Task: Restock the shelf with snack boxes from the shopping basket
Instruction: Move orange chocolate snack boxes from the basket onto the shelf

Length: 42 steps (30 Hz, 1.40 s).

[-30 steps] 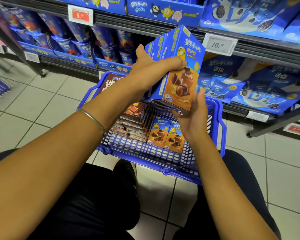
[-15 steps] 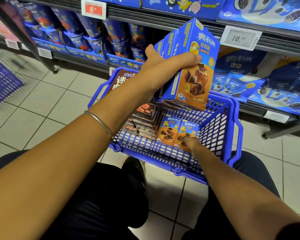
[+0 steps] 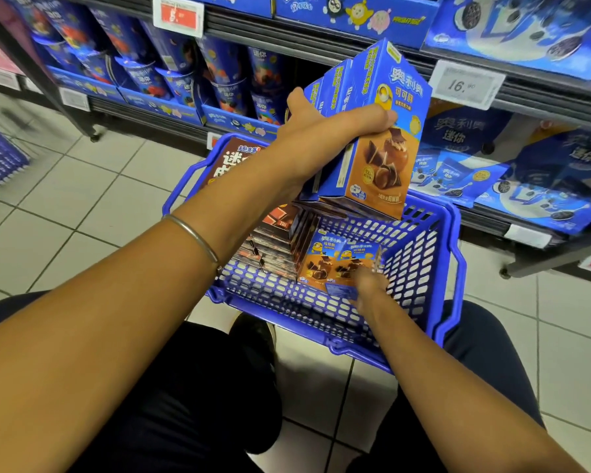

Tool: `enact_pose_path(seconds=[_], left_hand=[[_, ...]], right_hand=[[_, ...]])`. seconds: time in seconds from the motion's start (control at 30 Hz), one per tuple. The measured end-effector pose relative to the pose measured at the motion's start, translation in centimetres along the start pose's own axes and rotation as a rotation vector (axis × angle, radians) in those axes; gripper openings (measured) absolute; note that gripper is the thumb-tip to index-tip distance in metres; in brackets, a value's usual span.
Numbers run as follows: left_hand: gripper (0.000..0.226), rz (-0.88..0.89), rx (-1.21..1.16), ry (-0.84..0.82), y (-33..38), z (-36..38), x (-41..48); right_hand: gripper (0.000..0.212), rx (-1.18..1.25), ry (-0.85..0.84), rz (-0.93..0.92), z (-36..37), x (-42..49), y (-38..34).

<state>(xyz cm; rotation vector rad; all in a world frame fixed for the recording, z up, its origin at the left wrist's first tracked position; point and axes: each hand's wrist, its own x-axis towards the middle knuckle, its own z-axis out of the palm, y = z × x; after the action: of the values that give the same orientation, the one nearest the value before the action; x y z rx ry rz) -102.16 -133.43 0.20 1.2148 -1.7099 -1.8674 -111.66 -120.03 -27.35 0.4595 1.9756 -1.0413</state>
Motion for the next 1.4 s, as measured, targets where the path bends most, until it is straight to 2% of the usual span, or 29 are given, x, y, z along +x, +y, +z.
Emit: enact_pose_path(seconds=[0.07,0.1,0.2,0.27,0.33,0.4,0.53,0.67,0.73,0.83,0.9,0.93,1.03,1.2,1.33,1.4], left_hand=[[0.084,0.013,-0.002,0.000,0.0,0.1,-0.1],[0.078,0.015,-0.007,-0.005,-0.1,0.1,-0.1],[0.091,0.007,-0.007,-0.014,-0.2,-0.2,-0.1],[0.104,0.002,-0.008,-0.022,-0.1,-0.4,-0.2],[0.111,0.005,-0.006,-0.035,-0.1,-0.5,-0.3],[0.106,0.008,-0.004,-0.041,0.0,-0.5,-0.4],[0.082,0.004,-0.005,-0.040,0.1,-0.7,-0.4],[0.087,0.016,-0.014,-0.041,0.1,-0.7,-0.3],[0.097,0.012,-0.028,-0.044,0.2,-0.7,-0.2],[0.114,0.003,-0.035,-0.040,0.2,-0.7,0.0],[0.114,-0.003,-0.047,-0.048,0.2,-0.6,0.0],[0.110,-0.004,-0.052,-0.055,0.2,-0.7,0.1],[0.093,0.005,-0.045,-0.068,0.1,-0.7,0.2],[0.116,0.005,-0.030,-0.073,0.3,-0.2,0.6],[0.093,0.016,-0.038,-0.102,0.5,-0.1,1.3],[0.091,0.011,-0.051,-0.111,0.5,-0.1,1.8]], right_hand=[[0.032,0.158,-0.095,0.016,0.2,-0.3,0.5],[0.034,0.202,-0.147,0.025,0.3,-0.3,0.7],[0.048,0.289,-0.257,0.052,0.4,-0.5,0.9],[0.045,0.313,-0.273,0.033,0.5,-0.1,0.9],[0.031,0.241,-0.286,0.036,0.4,0.0,1.1],[0.020,0.139,-0.316,0.057,0.4,-0.3,1.0],[0.023,-0.055,-0.321,0.031,1.6,-0.1,0.9],[0.042,-0.079,-0.364,0.040,3.1,-0.7,0.8],[0.046,-0.083,-0.337,0.010,3.5,-0.6,0.8],[0.028,-0.071,-0.314,0.027,3.3,-0.2,0.5],[0.013,-0.048,-0.351,0.064,3.0,-0.2,0.2],[0.012,-0.048,-0.375,0.070,2.9,-0.2,0.1],[0.026,-0.074,-0.389,0.094,2.7,-0.3,0.0],[0.050,-0.030,-0.425,0.073,1.6,-1.4,-0.9],[0.026,0.104,-0.462,0.034,-0.6,-2.5,-1.5],[0.020,0.175,-0.476,0.024,-1.6,-2.8,-1.8]])
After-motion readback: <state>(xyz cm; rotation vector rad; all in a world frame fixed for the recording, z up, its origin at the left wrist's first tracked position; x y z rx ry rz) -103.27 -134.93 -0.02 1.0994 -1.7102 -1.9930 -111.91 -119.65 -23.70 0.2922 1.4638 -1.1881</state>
